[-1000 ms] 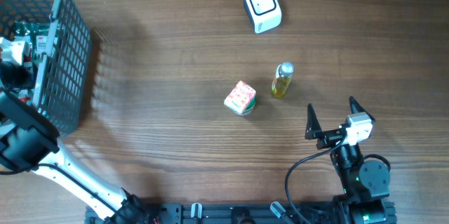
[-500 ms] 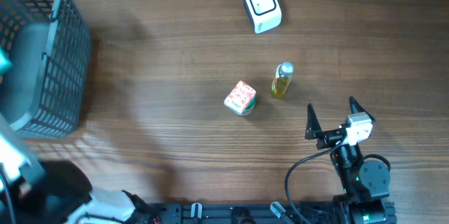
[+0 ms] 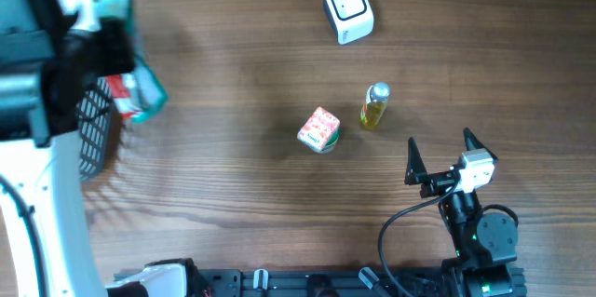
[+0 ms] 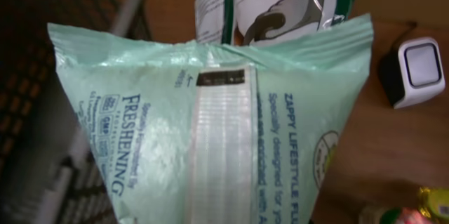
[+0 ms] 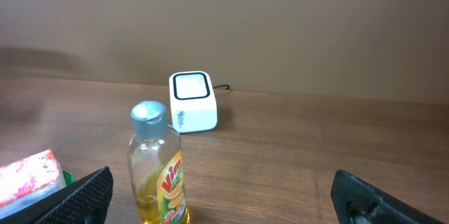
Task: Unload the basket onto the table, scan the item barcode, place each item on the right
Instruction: 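Lift the green gloves pack out and lay it on the table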
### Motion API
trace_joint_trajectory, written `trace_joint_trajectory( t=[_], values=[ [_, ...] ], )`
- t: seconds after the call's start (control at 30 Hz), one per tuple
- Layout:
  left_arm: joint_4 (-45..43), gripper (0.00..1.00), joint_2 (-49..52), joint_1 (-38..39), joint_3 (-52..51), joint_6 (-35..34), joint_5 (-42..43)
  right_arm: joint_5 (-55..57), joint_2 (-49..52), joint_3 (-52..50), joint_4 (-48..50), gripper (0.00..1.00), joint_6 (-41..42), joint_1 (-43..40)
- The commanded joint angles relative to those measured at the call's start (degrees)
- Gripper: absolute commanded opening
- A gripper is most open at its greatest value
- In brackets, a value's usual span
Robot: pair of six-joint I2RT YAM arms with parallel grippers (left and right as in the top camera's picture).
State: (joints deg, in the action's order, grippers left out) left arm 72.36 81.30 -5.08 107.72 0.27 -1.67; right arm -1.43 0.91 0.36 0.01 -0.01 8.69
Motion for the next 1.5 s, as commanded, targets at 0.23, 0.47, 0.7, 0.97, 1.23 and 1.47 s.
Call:
trace_joint_trajectory(
  t=[0.23, 0.47, 0.7, 0.97, 1.23, 1.47],
  values=[
    [-3.8, 0.15, 15.5, 16.5, -16.0, -10.1, -7.5, 0.3, -0.1, -0.1, 0.3, 1.00, 0.2, -0.2],
    [-14.4, 0.16, 24.0, 22.9, -24.8, -7.0, -13.8, 0.3, -0.1, -0.1, 0.3, 1.00, 0.2, -0.2],
    [-23.0, 0.18, 24.7, 27.6, -33.2, -6.7, -15.6, 0.3, -0.1, -0.1, 0.3, 1.00, 0.2, -0.2],
    [-26.3, 0.52, 24.7, 28.5, -38.9, -6.7, -13.5, 0.3, -0.1, -0.1, 0.3, 1.00, 0.2, -0.2],
    [-26.9, 0.90, 24.7, 27.6, -38.4, -8.3, -6.9, 0.3, -0.1, -0.1, 0.3, 1.00, 0.2, -0.2],
    [-23.7, 1.00, 21.1, 20.4, -29.4, -10.2, -4.3, 0.3, -0.1, -0.1, 0.3, 1.00, 0.2, -0.2]
  ],
)
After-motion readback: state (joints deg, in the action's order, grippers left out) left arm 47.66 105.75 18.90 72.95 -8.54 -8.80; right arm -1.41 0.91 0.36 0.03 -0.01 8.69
